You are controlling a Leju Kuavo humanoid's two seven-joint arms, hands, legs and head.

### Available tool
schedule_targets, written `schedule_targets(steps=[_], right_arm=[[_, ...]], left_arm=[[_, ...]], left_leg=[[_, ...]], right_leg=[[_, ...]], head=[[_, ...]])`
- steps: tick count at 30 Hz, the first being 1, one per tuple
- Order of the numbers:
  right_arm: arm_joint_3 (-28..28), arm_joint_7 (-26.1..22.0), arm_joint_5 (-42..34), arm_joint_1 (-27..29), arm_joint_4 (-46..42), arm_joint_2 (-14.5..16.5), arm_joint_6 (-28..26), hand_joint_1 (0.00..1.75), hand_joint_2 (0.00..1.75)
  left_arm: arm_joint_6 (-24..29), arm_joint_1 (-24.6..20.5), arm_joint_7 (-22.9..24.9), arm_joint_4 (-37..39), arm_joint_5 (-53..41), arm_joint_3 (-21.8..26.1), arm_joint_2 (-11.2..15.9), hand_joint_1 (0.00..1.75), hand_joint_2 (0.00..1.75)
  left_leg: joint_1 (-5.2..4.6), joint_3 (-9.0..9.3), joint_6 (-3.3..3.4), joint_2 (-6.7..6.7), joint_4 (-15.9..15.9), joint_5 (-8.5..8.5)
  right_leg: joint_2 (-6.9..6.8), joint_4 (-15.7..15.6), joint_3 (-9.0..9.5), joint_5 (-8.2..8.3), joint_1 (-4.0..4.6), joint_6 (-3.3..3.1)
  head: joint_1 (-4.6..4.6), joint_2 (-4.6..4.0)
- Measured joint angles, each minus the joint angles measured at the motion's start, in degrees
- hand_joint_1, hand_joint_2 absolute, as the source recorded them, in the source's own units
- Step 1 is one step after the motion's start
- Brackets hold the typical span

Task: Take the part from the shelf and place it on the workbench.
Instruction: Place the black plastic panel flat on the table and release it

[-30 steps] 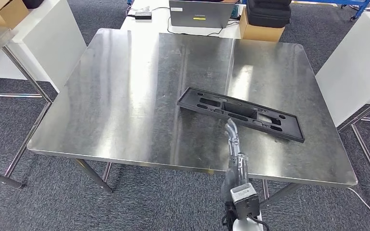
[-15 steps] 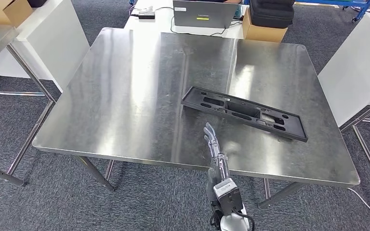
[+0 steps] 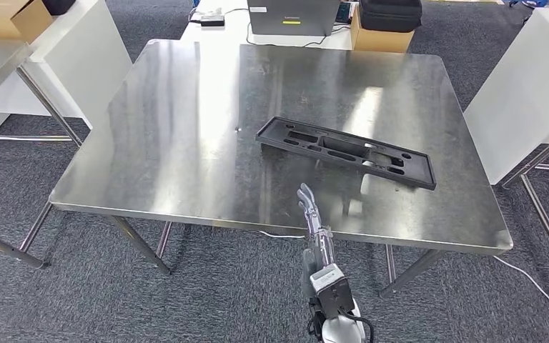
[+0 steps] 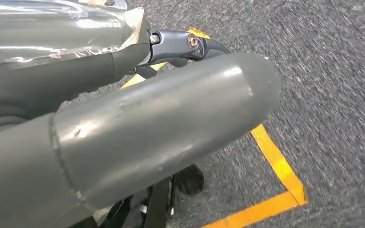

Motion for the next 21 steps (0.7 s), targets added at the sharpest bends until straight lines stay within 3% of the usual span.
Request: schedule_targets(steps=[2,3,4,7,9,11,12,13,14,15,18,19,21], right_arm=[[-0.01,-0.03,0.00,0.01,0.02,0.03,-0.01,0.00,0.00],[-0.02,-0.06,0.01,-0.01,0.02,0.04,-0.01,0.00,0.00],[-0.03,-0.10,0.02,-0.02,0.02,0.06,-0.03,0.00,0.00],[-0.12,-0.21,0.04,0.12,0.02,0.05,-0.35,0.00,0.00],[-0.37,-0.25,0.14,0.39,-0.17,-0.04,-0.82,0.00,0.00],[-0.89,-0.24,0.50,1.12,-0.85,-0.12,-1.29,0.00,0.00],[-1.21,-0.21,0.74,1.65,-1.28,-0.14,-1.54,0.00,0.00],[-1.52,-0.14,1.00,2.16,-1.67,-0.16,-1.76,0.00,0.00],[-1.80,-0.04,1.24,2.61,-2.00,-0.17,-1.94,0.00,0.00],[-2.06,0.13,1.49,2.97,-2.32,-0.17,-2.04,0.00,0.00],[-2.66,0.97,2.25,3.53,-3.14,-0.07,-1.85,0.00,0.00],[-2.90,1.47,2.54,3.53,-3.18,0.02,-1.80,0.00,0.00],[-3.64,3.12,3.32,3.39,-2.37,0.24,-1.97,0.00,0.00]], left_arm=[[0.00,-0.15,-0.03,0.00,0.00,0.08,-0.04,0.00,0.00],[0.00,-0.24,-0.07,0.00,-0.01,0.13,-0.08,0.00,0.00],[-0.01,-0.33,-0.09,0.00,-0.01,0.18,-0.11,0.00,0.00],[-0.08,-0.36,-0.15,0.00,0.04,0.31,-0.21,0.00,0.00],[-0.44,-0.35,-0.19,0.00,0.09,0.35,-0.30,0.00,0.00],[-1.31,-0.36,-0.25,0.00,0.06,0.34,-0.32,0.00,0.00],[-1.87,-0.34,-0.26,0.00,0.02,0.33,-0.31,0.00,0.00],[-2.39,-0.33,-0.26,0.00,-0.04,0.32,-0.31,0.00,0.00],[-2.81,-0.32,-0.25,0.00,-0.10,0.32,-0.31,0.00,0.00],[-3.21,-0.33,-0.22,0.00,-0.15,0.30,-0.31,0.00,0.00],[-4.03,-0.38,-0.07,0.01,-0.35,0.24,-0.35,0.00,0.00],[-4.15,-0.39,-0.02,0.02,-0.43,0.22,-0.37,0.00,0.00],[-4.20,-0.36,0.09,0.02,-0.54,0.21,-0.38,0.00,0.00]], left_leg=[[0.22,5.73,0.03,-0.14,-8.08,1.85],[0.17,7.39,0.28,-0.30,-10.71,2.30],[0.02,8.00,0.62,-0.48,-11.88,2.31],[-0.38,7.09,2.12,-0.47,-12.22,3.21],[-0.48,5.82,3.28,-0.13,-12.58,4.49],[-0.76,4.25,4.05,0.07,-12.57,5.81],[-0.95,3.52,4.28,0.11,-12.52,6.49],[-1.13,2.74,4.36,0.14,-12.49,7.14],[-1.32,2.04,4.38,0.15,-12.48,7.76],[-1.49,1.35,4.37,0.14,-12.47,8.36],[-1.89,0.04,3.99,0.09,-12.45,10.00],[-1.93,-0.15,3.72,0.11,-12.47,10.49],[-1.86,-0.43,2.98,0.17,-12.61,11.45]], right_leg=[[0.01,0.48,-0.70,0.42,0.03,0.50],[0.01,0.66,-0.92,0.65,0.14,0.86],[0.02,0.77,-1.10,0.92,0.26,1.27],[0.22,0.88,-1.63,1.61,0.39,2.68],[0.44,4.08,-3.36,-1.12,0.57,2.43],[0.50,11.75,-6.24,-6.38,0.72,1.38],[0.50,15.60,-7.27,-8.36,0.77,1.19],[0.50,17.90,-7.37,-9.31,0.83,1.28],[0.50,17.98,-6.28,-9.29,0.90,1.52],[0.49,15.37,-3.87,-8.47,0.94,1.77],[0.45,2.02,5.75,-6.19,1.58,1.35],[0.44,-0.39,7.14,-5.98,1.83,1.09],[0.43,-1.42,7.08,-5.26,2.01,0.73]], head=[[-0.01,0.00],[0.08,0.00],[0.15,0.00],[0.32,0.00],[0.51,0.00],[0.81,0.00],[0.96,0.00],[0.99,0.00],[1.02,0.00],[1.04,0.00],[0.99,0.00],[0.98,0.00],[0.90,0.00]])
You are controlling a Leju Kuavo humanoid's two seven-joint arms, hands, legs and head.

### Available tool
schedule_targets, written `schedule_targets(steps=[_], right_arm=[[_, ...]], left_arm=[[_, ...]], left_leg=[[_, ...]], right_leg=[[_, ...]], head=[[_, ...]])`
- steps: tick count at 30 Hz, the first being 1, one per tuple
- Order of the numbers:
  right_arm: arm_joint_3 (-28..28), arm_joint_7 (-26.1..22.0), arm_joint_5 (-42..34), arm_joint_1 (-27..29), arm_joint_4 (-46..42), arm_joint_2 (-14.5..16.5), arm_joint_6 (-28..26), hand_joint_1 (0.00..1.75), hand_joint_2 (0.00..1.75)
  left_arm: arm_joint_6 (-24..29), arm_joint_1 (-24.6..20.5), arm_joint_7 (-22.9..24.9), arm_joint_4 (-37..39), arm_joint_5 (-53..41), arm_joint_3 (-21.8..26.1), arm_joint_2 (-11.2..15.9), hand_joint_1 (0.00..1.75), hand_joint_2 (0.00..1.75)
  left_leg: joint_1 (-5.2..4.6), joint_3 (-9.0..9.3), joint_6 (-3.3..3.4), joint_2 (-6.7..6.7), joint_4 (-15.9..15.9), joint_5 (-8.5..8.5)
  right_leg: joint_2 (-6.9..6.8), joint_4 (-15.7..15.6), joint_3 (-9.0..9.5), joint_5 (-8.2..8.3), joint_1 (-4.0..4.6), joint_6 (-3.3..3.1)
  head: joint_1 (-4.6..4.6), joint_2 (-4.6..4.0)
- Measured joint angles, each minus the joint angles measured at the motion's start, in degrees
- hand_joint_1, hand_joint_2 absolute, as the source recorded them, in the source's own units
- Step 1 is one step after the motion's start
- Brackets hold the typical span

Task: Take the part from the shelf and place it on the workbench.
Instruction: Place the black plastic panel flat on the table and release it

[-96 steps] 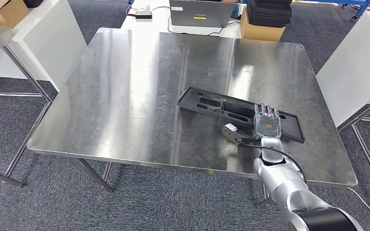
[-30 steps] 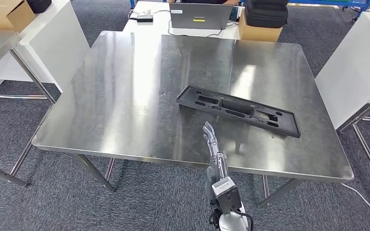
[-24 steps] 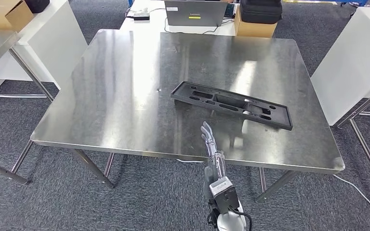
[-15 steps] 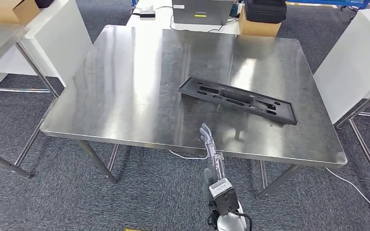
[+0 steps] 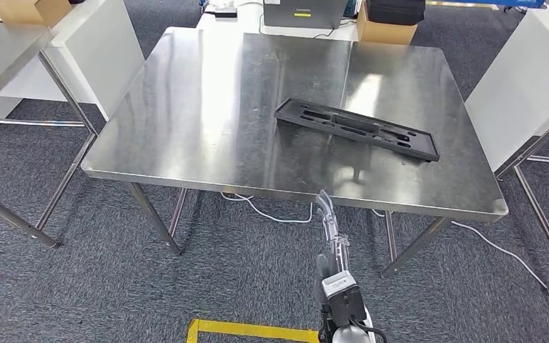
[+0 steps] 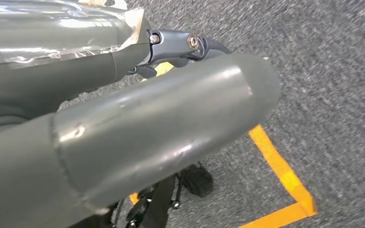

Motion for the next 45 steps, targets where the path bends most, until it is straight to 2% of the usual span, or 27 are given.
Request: schedule_targets(steps=[2,5,6,7,9,10,12,14,16,17,19,21,22,23,24,26,28,29,31,33,35,36,37,39,41,43,45], right_arm=[[-1.09,2.39,1.15,-1.07,3.33,0.39,-1.00,0.00,0.00],[-3.67,6.16,3.11,-5.09,14.42,1.10,-5.36,0.00,0.00],[-4.92,7.50,3.44,-6.92,19.76,1.13,-7.06,0.00,0.00],[-6.44,9.63,3.95,-8.86,26.23,0.98,-8.78,0.00,0.00],[-9.33,17.07,5.73,-11.99,38.76,0.17,-11.56,0.00,0.00],[-10.44,21.59,7.04,-12.84,44.16,-0.44,-12.67,0.00,0.00],[-11.53,30.01,9.85,-13.63,51.83,-1.72,-14.00,0.00,0.00],[-11.80,37.71,12.95,-14.01,57.78,-2.80,-14.23,0.00,0.00],[-11.93,43.26,14.20,-13.26,62.45,-3.83,-13.15,0.00,0.00],[-12.14,44.88,13.87,-12.62,64.35,-4.31,-12.23,0.00,0.00],[-12.92,47.02,12.59,-10.98,67.33,-4.96,-10.65,0.00,0.00],[-13.87,49.22,11.65,-9.46,69.49,-5.32,-9.50,0.00,0.00],[-14.30,50.44,11.29,-8.78,70.38,-5.48,-9.06,0.00,0.00],[-14.71,51.56,10.90,-8.19,71.14,-5.61,-8.68,0.00,0.00],[-15.15,52.41,10.47,-7.69,71.73,-5.71,-8.46,0.00,0.00],[-16.03,53.35,9.71,-7.16,72.48,-5.88,-8.31,0.00,0.00],[-16.89,53.57,9.19,-7.18,72.82,-6.05,-8.53,0.00,0.00],[-17.29,53.37,8.95,-7.21,72.97,-6.10,-8.85,0.00,0.00],[-18.17,52.24,8.38,-7.10,73.31,-6.10,-9.95,0.00,0.00],[-19.10,50.11,7.72,-6.93,73.55,-6.11,-11.39,0.00,0.00],[-20.10,47.63,7.02,-6.77,73.66,-6.21,-12.74,0.00,0.00],[-20.62,46.49,6.61,-6.68,73.68,-6.27,-13.31,0.00,0.00],[-21.20,45.34,5.99,-6.60,73.71,-6.28,-13.79,0.00,0.00],[-22.58,43.23,4.11,-6.50,73.76,-6.26,-14.27,0.00,0.00],[-24.26,41.31,2.20,-6.51,73.78,-6.23,-14.32,0.00,0.00],[-25.79,39.76,1.23,-6.59,73.79,-6.18,-14.33,0.00,0.00],[-26.87,38.57,0.79,-6.68,73.79,-6.05,-14.35,0.00,0.00]], left_arm=[[0.18,0.02,0.16,-0.02,-0.16,-0.04,0.09,0.00,0.00],[0.60,-0.05,0.69,-0.04,-0.80,-0.40,0.23,0.00,0.00],[0.67,-0.06,0.93,-0.04,-1.07,-0.62,0.27,0.00,0.00],[0.70,-0.07,1.20,-0.04,-1.39,-0.87,0.37,0.00,0.00],[0.64,-0.08,1.74,-0.05,-2.05,-1.43,0.69,0.00,0.00],[0.55,-0.09,1.99,-0.05,-2.38,-1.72,0.85,0.00,0.00],[0.25,-0.13,2.51,-0.04,-3.03,-2.35,0.96,0.00,0.00],[-0.14,-0.15,3.05,-0.03,-3.75,-2.96,1.12,0.00,0.00],[-0.55,-0.07,3.45,-0.05,-4.34,-3.56,1.34,0.00,0.00],[-0.75,-0.05,3.58,-0.06,-4.61,-3.86,1.41,0.00,0.00],[-1.11,0.01,3.71,-0.07,-4.95,-4.32,1.58,0.00,0.00],[-1.49,0.10,3.83,-0.08,-5.30,-4.74,1.73,0.00,0.00],[-1.67,0.15,3.92,-0.08,-5.47,-4.96,1.78,0.00,0.00],[-1.87,0.19,3.99,-0.08,-5.64,-5.18,1.81,0.00,0.00],[-2.08,0.22,4.04,-0.08,-5.76,-5.38,1.85,0.00,0.00],[-2.39,0.17,4.07,-0.08,-6.02,-5.71,1.93,0.00,0.00],[-2.69,0.10,4.09,-0.08,-6.34,-6.06,1.99,0.00,0.00],[-2.85,0.08,4.10,-0.08,-6.54,-6.27,2.02,0.00,0.00],[-3.27,0.19,4.12,-0.08,-7.04,-6.70,2.14,0.00,0.00],[-3.83,0.36,3.90,-0.08,-7.37,-7.05,2.35,0.00,0.00],[-4.51,0.56,3.34,-0.08,-7.51,-7.32,2.53,0.00,0.00],[-4.77,0.63,3.06,-0.08,-7.61,-7.46,2.60,0.00,0.00],[-4.92,0.67,2.85,-0.08,-7.73,-7.63,2.70,0.00,0.00],[-4.93,0.70,2.68,-0.08,-8.01,-7.98,2.92,0.00,0.00],[-4.80,0.67,2.70,-0.08,-8.25,-8.28,3.09,0.00,0.00],[-4.56,0.52,2.90,-0.08,-8.45,-8.46,3.15,0.00,0.00],[-4.23,0.43,3.21,-0.08,-8.51,-8.55,3.15,0.00,0.00]], left_leg=[[0.34,-0.80,-0.64,-0.12,0.93,-1.10],[0.90,-3.20,-1.56,-0.23,8.56,-9.23],[1.18,-3.89,-2.01,-0.22,12.16,-11.18],[1.54,-4.16,-2.48,-0.21,15.01,-11.58],[2.41,-2.22,-3.43,-0.15,15.84,-9.06],[2.95,0.27,-4.02,-0.14,13.30,-7.75],[3.43,5.18,-4.91,-0.55,6.73,-8.23],[3.14,6.55,-4.06,-0.92,3.63,-9.92],[2.61,5.46,-2.03,-0.69,3.42,-9.36],[2.38,4.83,-1.14,-0.51,3.28,-8.70],[2.22,3.22,0.28,-0.14,3.09,-7.20],[1.90,1.44,0.79,-0.04,3.14,-5.83],[1.70,0.63,0.86,0.00,3.18,-5.14],[1.48,-0.14,0.88,0.03,3.22,-4.45],[1.28,-0.86,0.84,0.05,3.24,-3.75],[1.00,-2.13,0.59,0.14,3.26,-2.39],[0.79,-2.89,0.02,0.32,3.20,-1.13],[0.74,-2.97,-0.32,0.46,3.05,-0.49],[0.79,-2.99,-1.07,0.67,2.47,0.63],[1.04,-3.80,-1.64,0.56,3.69,-1.70],[1.28,-5.40,-2.18,0.29,9.14,-8.18],[1.38,-6.08,-2.52,0.19,12.93,-11.06],[1.49,-6.37,-2.87,0.09,16.47,-12.72],[1.89,-4.59,-3.46,0.05,18.99,-11.80],[2.50,1.29,-3.99,0.08,13.47,-9.55],[2.70,7.14,-3.98,-0.17,5.73,-10.33],[2.29,8.60,-2.98,-0.38,2.69,-11.44]], right_leg=[[-0.16,-0.27,-0.99,1.28,-0.74,-0.84],[-0.33,-0.38,-3.29,3.75,-1.42,-2.02],[-0.41,-0.30,-4.10,4.56,-1.44,-1.89],[-0.51,-0.17,-4.92,5.28,-1.50,-1.57],[-0.92,0.45,-6.54,6.34,-1.90,-0.79],[-1.17,1.12,-7.47,6.61,-2.20,-0.40],[-1.43,2.86,-9.51,6.91,-2.29,0.48],[-1.41,3.82,-10.87,7.38,-1.74,1.65],[-1.37,3.64,-11.34,8.12,-1.67,2.83],[-1.27,4.03,-11.90,7.61,-1.86,3.08],[-0.99,8.12,-13.98,3.46,-2.22,2.69],[-0.71,15.88,-16.23,-2.09,-2.19,2.29],[-0.57,19.19,-16.54,-3.59,-2.14,2.45],[-0.45,20.84,-15.86,-3.89,-2.03,2.77],[-0.37,20.23,-13.95,-3.23,-1.87,3.08],[-0.32,13.41,-7.32,-1.75,-1.41,2.93],[-0.35,5.10,-1.36,-2.22,-0.65,1.79],[-0.36,2.86,-0.11,-2.57,-0.29,1.17],[-0.38,2.03,-0.56,-1.87,-0.23,0.16],[-0.59,1.81,-1.59,-0.33,-0.91,-1.04],[-0.83,1.75,-3.19,1.40,-1.29,-1.95],[-0.89,1.81,-4.03,2.18,-1.28,-2.12],[-0.95,1.88,-4.87,2.95,-1.27,-2.01],[-1.11,2.13,-6.47,4.32,-1.39,-1.54],[-1.18,2.82,-8.07,5.28,-1.60,-0.81],[-1.16,3.95,-9.54,5.86,-1.44,0.01],[-1.15,4.40,-10.28,6.61,-1.12,0.94]], head=[[-0.04,0.00],[-0.39,0.00],[-0.47,0.00],[-0.47,0.00],[-0.48,0.00],[-0.49,0.00],[-0.67,0.00],[-0.73,0.00],[-0.55,0.00],[-0.47,0.00],[-0.33,0.00],[-0.20,0.00],[-0.17,0.00],[-0.14,0.00],[-0.12,0.00],[-0.13,0.00],[-0.11,0.00],[-0.11,0.00],[-0.20,0.00],[-0.34,0.00],[-0.51,0.00],[-0.56,0.00],[-0.61,0.00],[-0.61,0.00],[-0.65,0.00],[-0.62,0.00],[-0.44,0.00]])
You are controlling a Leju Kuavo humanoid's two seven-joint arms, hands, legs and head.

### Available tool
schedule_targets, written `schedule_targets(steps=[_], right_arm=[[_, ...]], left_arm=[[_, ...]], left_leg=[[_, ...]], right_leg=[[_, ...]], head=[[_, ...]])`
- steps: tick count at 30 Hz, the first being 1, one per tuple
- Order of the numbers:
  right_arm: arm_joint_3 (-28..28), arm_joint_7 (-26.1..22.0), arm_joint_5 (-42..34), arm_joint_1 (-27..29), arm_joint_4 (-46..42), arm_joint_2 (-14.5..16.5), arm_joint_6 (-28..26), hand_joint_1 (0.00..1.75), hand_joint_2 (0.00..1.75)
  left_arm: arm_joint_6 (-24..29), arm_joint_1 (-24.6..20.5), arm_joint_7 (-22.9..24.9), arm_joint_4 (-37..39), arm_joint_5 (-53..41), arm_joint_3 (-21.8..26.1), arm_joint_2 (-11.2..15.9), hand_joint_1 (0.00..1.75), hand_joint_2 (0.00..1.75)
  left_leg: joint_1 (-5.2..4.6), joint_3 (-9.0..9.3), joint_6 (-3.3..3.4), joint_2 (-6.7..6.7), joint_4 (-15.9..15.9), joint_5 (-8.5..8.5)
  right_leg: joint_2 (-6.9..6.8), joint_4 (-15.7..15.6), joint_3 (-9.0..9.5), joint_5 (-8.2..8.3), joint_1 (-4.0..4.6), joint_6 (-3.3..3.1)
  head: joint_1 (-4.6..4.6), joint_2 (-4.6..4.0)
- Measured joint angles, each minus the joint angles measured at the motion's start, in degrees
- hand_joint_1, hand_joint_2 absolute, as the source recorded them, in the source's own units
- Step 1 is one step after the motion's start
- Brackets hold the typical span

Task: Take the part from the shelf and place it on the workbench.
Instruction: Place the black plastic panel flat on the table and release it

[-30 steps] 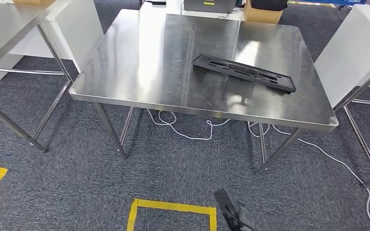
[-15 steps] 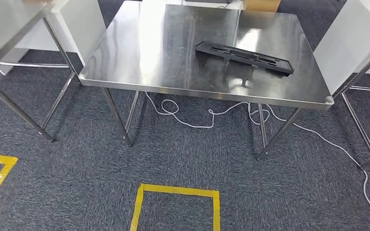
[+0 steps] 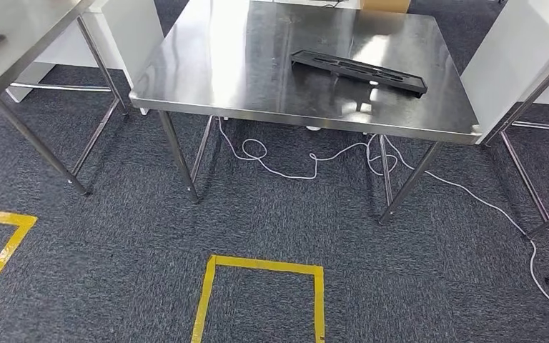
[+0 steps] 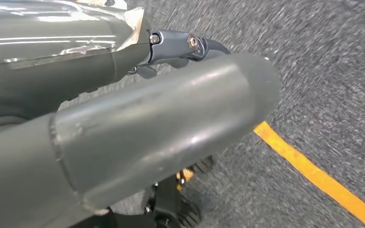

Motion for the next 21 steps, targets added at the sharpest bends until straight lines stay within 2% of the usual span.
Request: schedule_targets(steps=[2,3,4,6,7,8,9,10,11,12,13,14,15,16,17,18,19,20,21], right_arm=[[-1.04,-1.09,-1.01,0.06,0.06,0.11,0.04,0.00,0.00],[-1.70,-1.70,-1.84,0.13,0.10,0.19,0.12,0.00,0.00],[-2.44,-2.31,-2.74,0.19,0.14,0.31,0.28,0.00,0.00],[-3.88,-3.35,-3.88,0.22,0.18,0.61,0.74,0.00,0.00],[-4.44,-3.68,-4.11,0.22,0.19,0.69,0.96,0.00,0.00],[-4.87,-3.93,-4.17,0.21,0.20,0.73,1.12,0.00,0.00],[-5.19,-4.07,-4.21,0.19,0.21,0.74,1.22,0.00,0.00],[-5.46,-4.20,-4.23,0.17,0.21,0.74,1.33,0.00,0.00],[-5.70,-4.32,-4.20,0.13,0.22,0.74,1.49,0.00,0.00],[-5.88,-4.45,-4.15,0.05,0.22,0.74,1.70,0.00,0.00],[-6.02,-4.58,-4.11,-0.06,0.22,0.74,1.89,0.00,0.00],[-6.12,-4.67,-4.09,-0.14,0.23,0.78,2.04,0.00,0.00],[-6.19,-4.72,-4.08,-0.19,0.25,0.83,2.11,0.00,0.00],[-6.28,-4.74,-4.07,-0.17,0.28,0.89,2.12,0.00,0.00],[-6.39,-4.74,-4.07,-0.16,0.34,0.96,2.13,0.00,0.00],[-6.48,-4.74,-4.07,-0.16,0.40,0.97,2.13,0.00,0.00],[-6.56,-4.74,-4.08,-0.11,0.45,0.99,2.13,0.00,0.00],[-6.60,-4.74,-4.09,-0.06,0.48,1.02,2.14,0.00,0.00],[-6.62,-4.74,-4.09,0.02,0.49,1.06,2.14,0.00,0.00]], left_arm=[[0.31,0.07,0.31,0.01,0.03,-0.01,-0.07,0.00,0.00],[0.44,0.06,0.46,0.01,0.07,0.00,-0.12,0.00,0.00],[0.56,0.07,0.57,0.01,0.15,0.01,-0.16,0.00,0.00],[0.83,0.11,0.73,0.00,0.38,0.03,-0.18,0.00,0.00],[0.99,0.19,0.81,0.00,0.48,0.03,-0.18,0.00,0.00],[1.14,0.25,0.91,0.00,0.53,0.03,-0.20,0.00,0.00],[1.26,0.28,1.05,0.00,0.55,0.03,-0.22,0.00,0.00],[1.36,0.30,1.17,0.00,0.56,0.03,-0.26,0.00,0.00],[1.39,0.29,1.28,0.00,0.56,0.03,-0.29,0.00,0.00],[1.36,0.28,1.29,0.00,0.57,0.03,-0.32,0.00,0.00],[1.30,0.27,1.25,0.00,0.60,0.03,-0.35,0.00,0.00],[1.23,0.27,1.16,0.00,0.63,0.03,-0.37,0.00,0.00],[1.19,0.28,1.07,0.00,0.68,0.03,-0.38,0.00,0.00],[1.19,0.34,1.03,0.00,0.71,0.03,-0.38,0.00,0.00],[1.18,0.40,0.99,0.00,0.74,0.03,-0.36,0.00,0.00],[1.19,0.47,0.98,0.00,0.78,0.03,-0.34,0.00,0.00],[1.19,0.57,0.98,0.00,0.82,0.04,-0.33,0.00,0.00],[1.19,0.63,0.98,0.00,0.85,0.04,-0.33,0.00,0.00],[1.19,0.69,0.98,0.00,0.87,0.04,-0.33,0.00,0.00]], left_leg=[[-0.33,-1.18,1.62,0.29,-0.24,1.01],[-0.38,-1.97,2.41,0.45,-0.40,1.74],[-0.36,-2.92,3.04,0.62,-0.56,2.57],[-0.38,-4.83,3.53,0.78,-0.56,4.03],[-0.41,-5.81,3.48,0.85,-0.52,4.80],[-0.44,-6.82,3.38,0.93,-0.47,5.58],[-0.46,-7.72,3.24,1.01,-0.43,6.38],[-0.47,-8.59,3.07,1.07,-0.40,7.19],[-0.47,-9.32,2.85,1.10,-0.37,7.96],[-0.54,-9.86,2.54,1.10,-0.33,8.66],[-0.62,-10.27,2.21,1.12,-0.32,9.34],[-0.69,-10.44,1.86,1.16,-0.42,10.03],[-0.73,-10.50,1.53,1.20,-0.61,10.69],[-0.68,-10.52,1.17,1.23,-0.91,11.43],[-0.53,-10.71,0.85,1.16,-1.00,11.55],[-0.42,-11.02,0.59,1.05,-0.48,10.46],[-0.33,-11.46,0.38,0.95,1.02,8.20],[-0.24,-12.04,0.26,0.82,3.69,4.93],[-0.25,-12.57,0.15,0.73,7.14,1.67]], right_leg=[[0.10,0.04,-0.80,0.43,0.06,0.86],[0.23,0.85,-1.38,-0.62,-0.01,0.91],[0.37,2.66,-2.23,-2.77,-0.14,0.74],[0.58,8.79,-3.61,-8.62,-0.37,0.29],[0.61,12.18,-4.06,-10.54,-0.42,0.47],[0.64,14.76,-3.87,-11.08,-0.41,0.98],[0.67,15.87,-2.91,-10.35,-0.41,1.67],[0.69,15.05,-0.97,-8.92,-0.40,2.30],[0.74,12.22,1.98,-7.70,-0.37,2.63],[0.80,7.56,5.79,-7.52,-0.28,2.49],[0.93,2.55,9.23,-8.19,-0.02,1.98],[1.03,-1.29,11.60,-9.08,0.23,1.34],[1.10,-3.66,12.80,-9.83,0.51,0.72],[1.14,-4.30,12.63,-9.79,0.70,0.12],[1.05,-4.11,12.10,-9.25,0.39,-0.48],[0.94,-4.05,11.57,-8.65,0.19,-1.23],[0.78,-4.08,10.94,-7.93,-0.03,-2.00],[0.62,-4.08,10.26,-7.22,-0.15,-2.62],[0.49,-4.05,9.49,-6.56,0.11,-3.04]], head=[[0.00,0.00],[0.03,0.00],[0.13,0.00],[0.49,0.00],[0.59,0.00],[0.64,0.00],[0.67,0.00],[0.71,0.00],[0.73,0.00],[0.76,0.00],[0.75,0.00],[0.71,0.00],[0.67,0.00],[0.61,0.00],[0.55,0.00],[0.48,0.00],[0.32,0.00],[0.19,0.00],[0.06,0.00]])
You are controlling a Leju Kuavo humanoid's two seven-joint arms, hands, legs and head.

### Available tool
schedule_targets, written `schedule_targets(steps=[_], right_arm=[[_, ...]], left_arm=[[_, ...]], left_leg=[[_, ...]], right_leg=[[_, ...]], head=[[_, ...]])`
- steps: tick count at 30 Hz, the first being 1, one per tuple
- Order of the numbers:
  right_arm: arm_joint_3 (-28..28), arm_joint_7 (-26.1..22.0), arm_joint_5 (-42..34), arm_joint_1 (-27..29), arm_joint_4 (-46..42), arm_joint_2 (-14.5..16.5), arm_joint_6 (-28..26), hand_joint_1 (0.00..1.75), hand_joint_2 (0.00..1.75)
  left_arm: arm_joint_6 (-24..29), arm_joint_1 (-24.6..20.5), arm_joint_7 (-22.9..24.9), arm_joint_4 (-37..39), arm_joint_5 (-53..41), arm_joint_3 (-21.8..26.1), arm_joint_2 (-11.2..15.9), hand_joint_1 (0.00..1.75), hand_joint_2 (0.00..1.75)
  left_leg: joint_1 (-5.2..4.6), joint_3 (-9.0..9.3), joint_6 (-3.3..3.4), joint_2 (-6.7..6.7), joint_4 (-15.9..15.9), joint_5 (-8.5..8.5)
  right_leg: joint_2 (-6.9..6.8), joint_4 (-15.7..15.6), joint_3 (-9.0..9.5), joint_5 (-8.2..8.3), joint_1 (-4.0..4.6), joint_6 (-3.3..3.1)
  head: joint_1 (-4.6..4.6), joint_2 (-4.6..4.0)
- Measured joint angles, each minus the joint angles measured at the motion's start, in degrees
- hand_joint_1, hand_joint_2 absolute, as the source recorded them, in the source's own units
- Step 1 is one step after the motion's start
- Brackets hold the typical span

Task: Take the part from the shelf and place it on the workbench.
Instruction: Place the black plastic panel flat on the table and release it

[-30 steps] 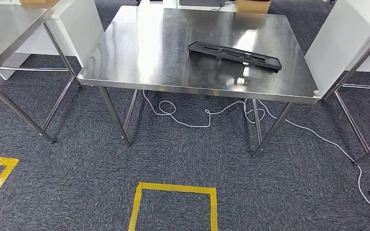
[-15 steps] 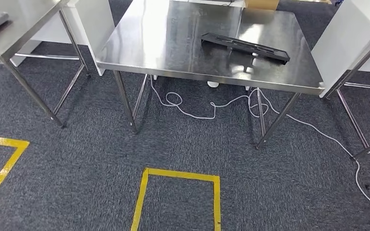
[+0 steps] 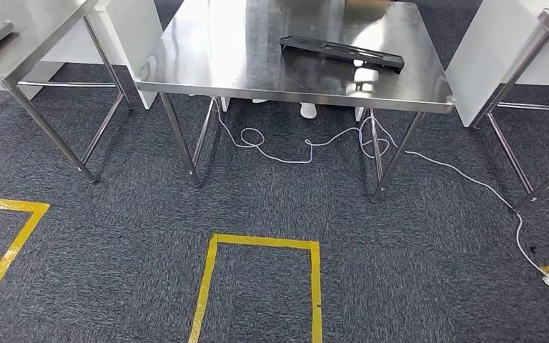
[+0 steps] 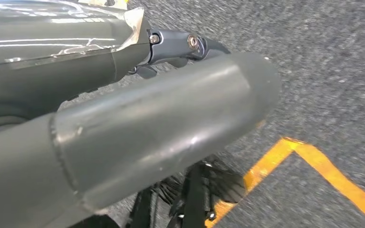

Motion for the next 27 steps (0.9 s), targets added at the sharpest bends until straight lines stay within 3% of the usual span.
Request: schedule_targets(steps=[1,2,4,6,8,11,12,14,16,17,18,19,21,22,24,26,27], right_arm=[[-0.01,0.00,0.00,0.08,0.01,0.07,0.01,0.00,0.00],[-0.02,0.00,0.01,0.11,0.03,0.13,0.01,0.00,0.00],[-0.09,0.05,0.01,0.11,0.06,0.16,0.01,0.00,0.00],[-0.20,0.44,0.10,0.10,0.08,0.21,-0.08,0.00,0.00],[-0.27,1.23,0.28,0.08,0.12,0.30,-0.26,0.00,0.00],[-0.33,2.47,0.61,0.04,0.20,0.34,-0.73,0.00,0.00],[-0.36,2.75,0.69,0.07,0.23,0.30,-0.94,0.00,0.00],[-0.40,3.05,0.79,0.19,0.31,0.19,-1.23,0.00,0.00],[-0.45,3.10,0.86,0.29,0.35,0.06,-1.34,0.00,0.00],[-0.49,3.09,0.85,0.32,0.36,-0.02,-1.39,0.00,0.00],[-0.56,3.08,0.84,0.33,0.37,-0.10,-1.45,0.00,0.00],[-0.68,3.05,0.76,0.33,0.37,-0.16,-1.55,0.00,0.00],[-0.98,2.92,0.41,0.29,0.37,-0.25,-1.89,0.00,0.00],[-1.15,2.80,0.14,0.24,0.37,-0.25,-2.07,0.00,0.00],[-1.55,2.42,-0.40,0.24,0.38,-0.16,-2.32,0.00,0.00],[-2.09,1.97,-0.90,0.37,0.40,-0.13,-2.49,0.00,0.00],[-2.40,1.75,-1.15,0.40,0.42,-0.11,-2.59,0.00,0.00]], left_arm=[[-0.01,0.04,-0.01,0.00,0.01,0.00,0.01,0.00,0.00],[-0.01,0.05,-0.03,0.00,0.01,0.00,0.02,0.00,0.00],[-0.01,0.04,-0.16,0.00,0.01,0.01,0.04,0.00,0.00],[0.02,-0.01,-0.29,0.00,0.00,0.01,0.05,0.00,0.00],[0.13,-0.06,-0.23,0.00,-0.14,-0.01,0.04,0.00,0.00],[0.44,-0.08,0.34,0.02,-0.47,-0.03,-0.06,0.00,0.00],[0.52,-0.11,0.55,0.04,-0.62,-0.03,-0.14,0.00,0.00],[0.57,-0.17,0.78,0.07,-0.94,-0.03,-0.30,0.00,0.00],[0.55,-0.17,0.90,0.07,-1.18,-0.04,-0.34,0.00,0.00],[0.52,-0.15,0.95,0.07,-1.28,-0.06,-0.38,0.00,0.00],[0.48,-0.15,0.97,0.07,-1.41,-0.08,-0.40,0.00,0.00],[0.39,-0.17,1.00,0.07,-1.56,-0.15,-0.43,0.00,0.00],[0.16,-0.20,1.11,0.06,-2.10,-0.51,-0.46,0.00,0.00],[0.06,-0.22,1.20,0.06,-2.45,-0.77,-0.47,0.00,0.00],[-0.09,-0.25,1.38,0.06,-3.17,-1.28,-0.46,0.00,0.00],[-0.28,-0.22,1.59,0.07,-3.77,-1.73,-0.45,0.00,0.00],[-0.37,-0.19,1.71,0.06,-4.02,-1.96,-0.41,0.00,0.00]], left_leg=[[0.01,-0.36,-0.12,-0.08,3.64,-2.20],[0.01,-0.35,-0.21,-0.16,6.44,-3.03],[0.02,2.09,-0.16,-0.21,6.96,-1.04],[-0.06,7.50,0.31,-0.26,0.78,0.90],[-0.35,11.48,0.83,-0.34,-5.34,0.35],[-0.62,11.66,1.50,-0.24,-8.04,0.16],[-0.51,11.30,1.93,-0.11,-8.52,0.61],[-0.19,10.05,2.93,0.18,-9.08,1.96],[-0.29,8.47,3.18,0.30,-9.04,3.28],[-0.32,7.63,3.08,0.36,-9.01,3.93],[-0.28,6.78,2.93,0.43,-8.98,4.59],[-0.20,5.97,2.71,0.49,-8.96,5.25],[0.01,4.52,2.05,0.51,-8.92,6.56],[0.03,3.97,1.61,0.50,-8.89,7.21],[-0.04,3.53,0.79,0.47,-9.11,8.52],[0.06,3.38,0.09,0.39,-9.55,9.70],[0.18,3.07,-0.18,0.30,-9.30,9.27]], right_leg=[[-0.13,0.09,-0.82,0.65,0.22,-0.19],[-0.20,0.26,-1.54,1.23,0.42,-0.21],[-0.29,1.03,-3.17,2.14,0.59,0.01],[-0.30,2.15,-4.72,2.60,0.66,0.40],[-0.37,3.01,-5.82,3.05,0.82,1.03],[-0.48,3.46,-7.02,4.08,0.93,2.21],[-0.37,3.91,-7.60,3.73,0.95,2.41],[0.01,7.21,-9.34,0.47,0.86,2.25],[0.30,13.56,-11.18,-4.07,0.35,2.09],[0.32,16.35,-11.50,-5.22,0.05,2.38],[0.33,17.83,-11.17,-5.23,-0.22,2.98],[0.32,17.34,-9.94,-4.21,-0.50,3.77],[0.34,10.78,-4.67,-1.71,-1.05,5.06],[0.43,6.16,-1.58,-1.34,-1.00,5.22],[0.72,0.58,1.55,-1.62,-0.56,4.75],[0.88,0.18,0.89,-1.11,-0.22,3.87],[0.83,0.19,0.48,-0.66,-0.46,3.29]], head=[[-0.09,0.00],[-0.08,0.00],[-0.11,0.00],[-0.13,0.00],[-0.08,0.00],[-0.12,0.00],[-0.13,0.00],[0.24,0.00],[0.61,0.00],[0.66,0.00],[0.66,0.00],[0.70,0.00],[0.73,0.00],[0.77,0.00],[0.72,0.00],[0.57,0.00],[0.49,0.00]])
